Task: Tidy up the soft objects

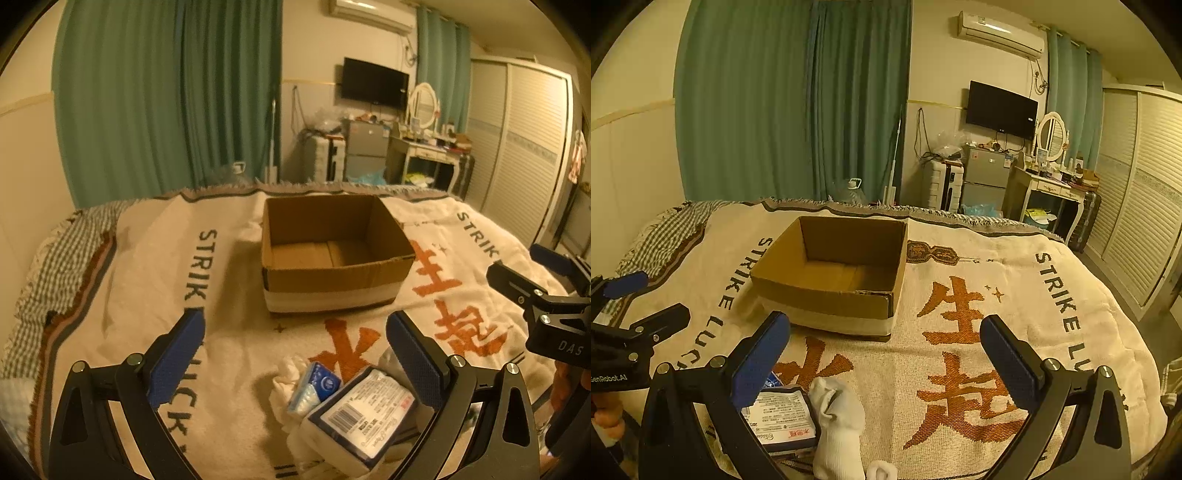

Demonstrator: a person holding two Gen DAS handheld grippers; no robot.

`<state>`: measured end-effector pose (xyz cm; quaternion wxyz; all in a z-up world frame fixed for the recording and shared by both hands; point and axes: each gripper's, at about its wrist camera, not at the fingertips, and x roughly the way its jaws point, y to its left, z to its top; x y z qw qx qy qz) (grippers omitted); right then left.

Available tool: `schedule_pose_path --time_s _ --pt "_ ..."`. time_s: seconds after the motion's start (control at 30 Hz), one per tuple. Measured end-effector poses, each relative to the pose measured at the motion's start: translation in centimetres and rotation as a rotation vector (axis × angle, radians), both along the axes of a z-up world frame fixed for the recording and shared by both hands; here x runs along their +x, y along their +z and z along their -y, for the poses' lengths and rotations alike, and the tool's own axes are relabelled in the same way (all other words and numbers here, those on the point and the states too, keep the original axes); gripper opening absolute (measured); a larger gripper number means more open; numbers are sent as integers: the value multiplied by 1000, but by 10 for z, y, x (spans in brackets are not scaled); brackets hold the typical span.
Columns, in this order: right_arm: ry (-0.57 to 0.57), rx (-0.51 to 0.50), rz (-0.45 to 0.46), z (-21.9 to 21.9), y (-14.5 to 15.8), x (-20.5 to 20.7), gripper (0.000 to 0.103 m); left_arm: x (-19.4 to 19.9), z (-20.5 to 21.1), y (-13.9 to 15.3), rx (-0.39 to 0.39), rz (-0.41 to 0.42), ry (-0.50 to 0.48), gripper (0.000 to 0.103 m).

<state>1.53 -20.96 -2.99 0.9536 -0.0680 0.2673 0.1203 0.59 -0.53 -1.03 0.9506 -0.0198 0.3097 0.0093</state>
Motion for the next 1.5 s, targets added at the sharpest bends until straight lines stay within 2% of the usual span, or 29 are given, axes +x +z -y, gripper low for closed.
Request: schedule_pose_path --time_s 0.4,1.5 --pt "9 -8 -14 -1 -2 -1 103 1 1 -6 -13 -33 -7 101" --pt "10 -11 -32 0 -7 2 103 4 -1 -4 -18 -51 -2 101"
